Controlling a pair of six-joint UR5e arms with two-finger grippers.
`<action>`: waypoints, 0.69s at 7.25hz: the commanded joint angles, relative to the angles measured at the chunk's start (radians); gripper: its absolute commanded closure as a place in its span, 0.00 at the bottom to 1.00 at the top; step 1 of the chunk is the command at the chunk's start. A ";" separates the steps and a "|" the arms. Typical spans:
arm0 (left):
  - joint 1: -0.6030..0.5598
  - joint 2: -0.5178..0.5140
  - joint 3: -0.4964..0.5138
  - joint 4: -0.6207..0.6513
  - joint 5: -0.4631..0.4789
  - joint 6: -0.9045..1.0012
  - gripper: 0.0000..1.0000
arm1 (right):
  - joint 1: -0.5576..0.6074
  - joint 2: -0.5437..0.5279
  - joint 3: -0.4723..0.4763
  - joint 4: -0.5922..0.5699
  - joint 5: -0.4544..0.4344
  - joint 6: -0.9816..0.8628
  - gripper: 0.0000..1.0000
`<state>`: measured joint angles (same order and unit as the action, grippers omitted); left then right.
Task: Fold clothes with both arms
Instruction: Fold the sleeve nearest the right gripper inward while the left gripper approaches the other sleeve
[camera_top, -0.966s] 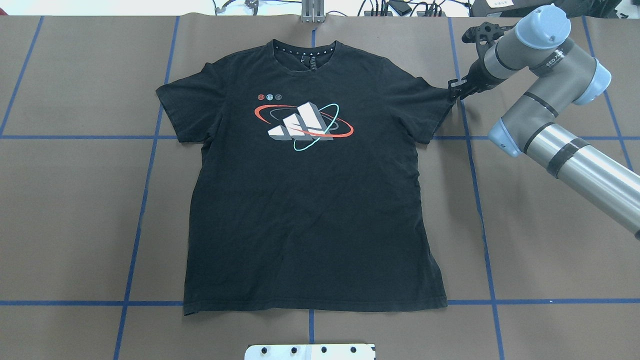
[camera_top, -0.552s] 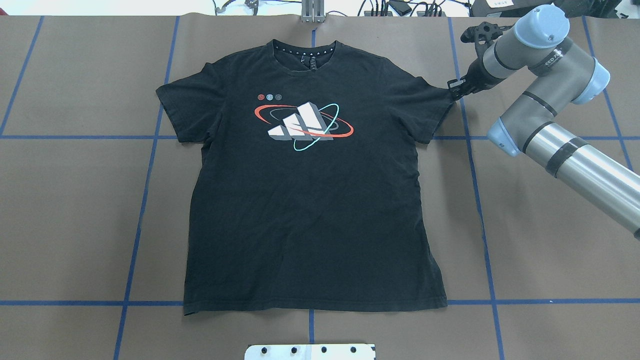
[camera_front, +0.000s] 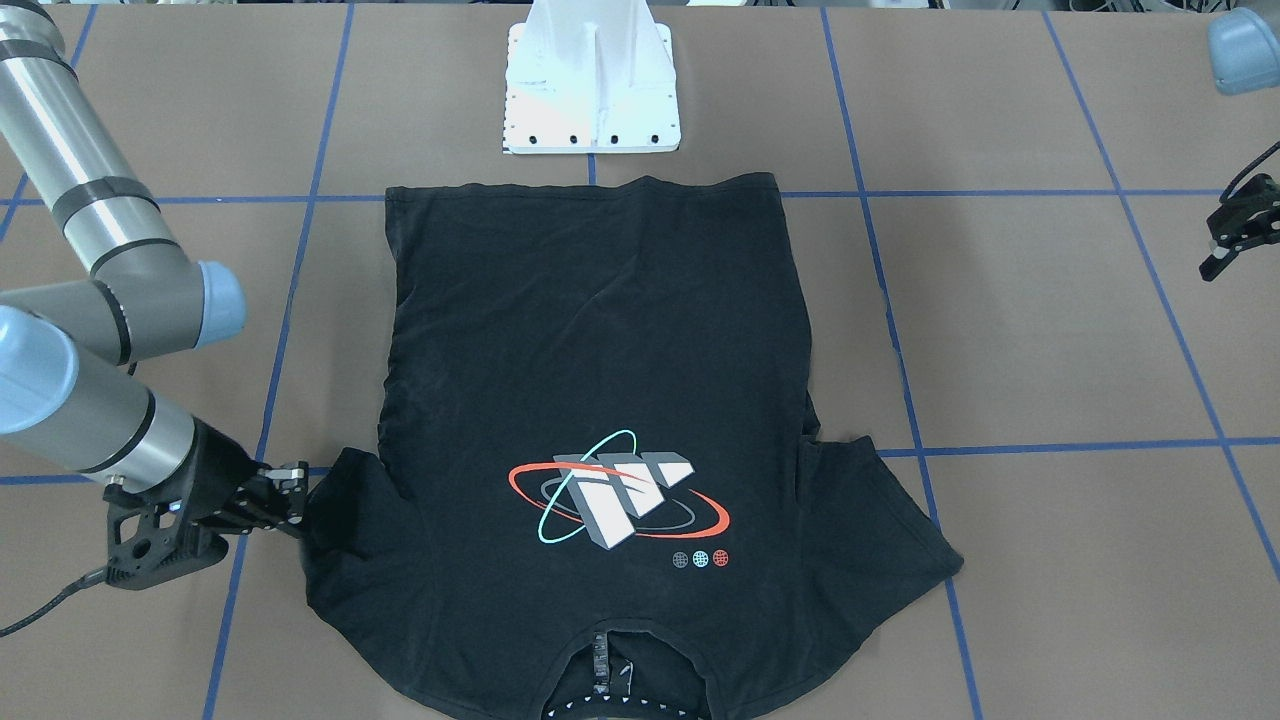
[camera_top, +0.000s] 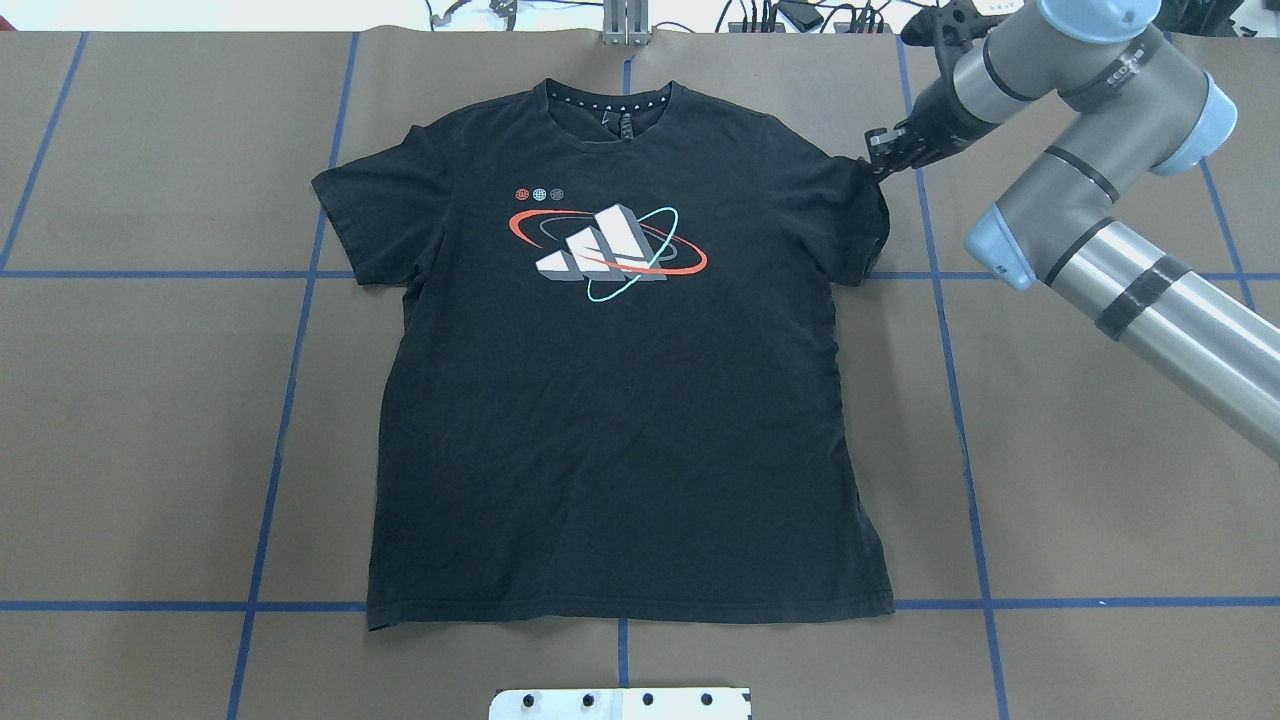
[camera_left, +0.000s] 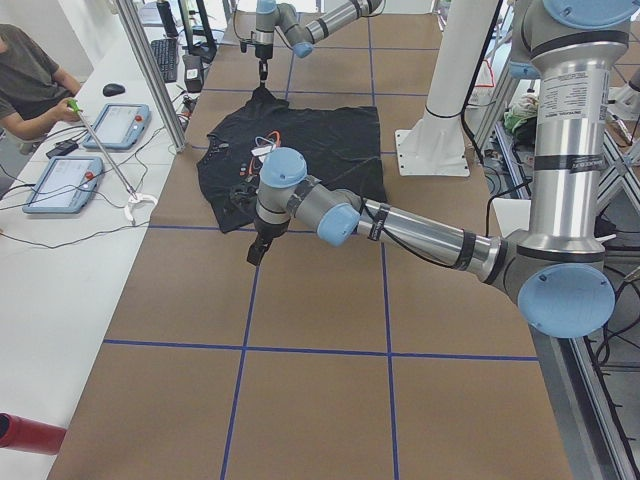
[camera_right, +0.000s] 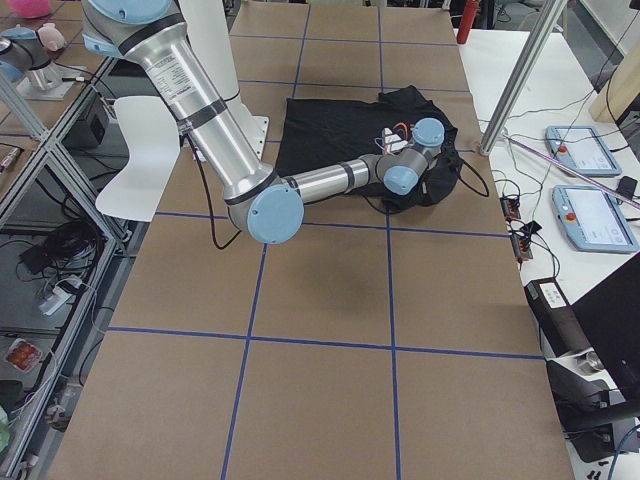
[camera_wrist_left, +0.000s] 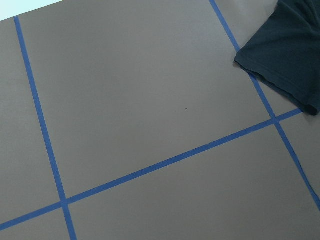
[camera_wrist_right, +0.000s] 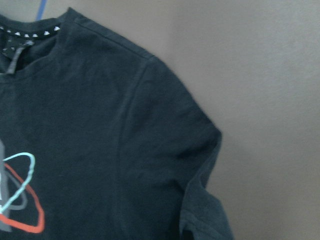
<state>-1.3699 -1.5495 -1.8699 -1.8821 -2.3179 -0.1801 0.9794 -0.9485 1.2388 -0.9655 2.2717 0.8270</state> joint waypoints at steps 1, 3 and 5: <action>0.000 -0.001 0.003 0.000 0.000 0.001 0.00 | -0.101 0.098 -0.001 -0.044 -0.099 0.158 1.00; 0.000 -0.003 0.003 -0.002 -0.002 0.001 0.00 | -0.151 0.229 -0.155 -0.041 -0.210 0.204 1.00; 0.000 -0.004 0.006 -0.002 -0.002 0.001 0.00 | -0.180 0.288 -0.237 -0.038 -0.265 0.233 1.00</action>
<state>-1.3698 -1.5532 -1.8659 -1.8837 -2.3185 -0.1795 0.8217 -0.7099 1.0644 -1.0049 2.0441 1.0340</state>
